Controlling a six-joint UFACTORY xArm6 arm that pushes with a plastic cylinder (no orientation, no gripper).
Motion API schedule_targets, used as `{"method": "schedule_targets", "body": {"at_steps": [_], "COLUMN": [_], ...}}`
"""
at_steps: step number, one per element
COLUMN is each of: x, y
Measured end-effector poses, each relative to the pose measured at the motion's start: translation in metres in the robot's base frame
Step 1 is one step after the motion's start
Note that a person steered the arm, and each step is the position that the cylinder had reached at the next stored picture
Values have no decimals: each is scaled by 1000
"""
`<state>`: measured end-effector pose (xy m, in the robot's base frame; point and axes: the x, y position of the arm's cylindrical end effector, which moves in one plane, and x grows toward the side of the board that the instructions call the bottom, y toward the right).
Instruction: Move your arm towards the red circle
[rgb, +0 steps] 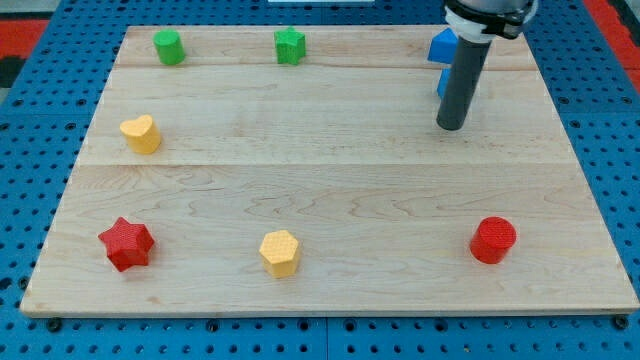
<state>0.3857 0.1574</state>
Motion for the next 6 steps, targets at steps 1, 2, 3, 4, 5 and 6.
{"method": "schedule_targets", "body": {"at_steps": [1,2,3,4,5,6], "x": [-23,-41,12,97,189,217], "y": [-8,-9,16,80,99,59]}}
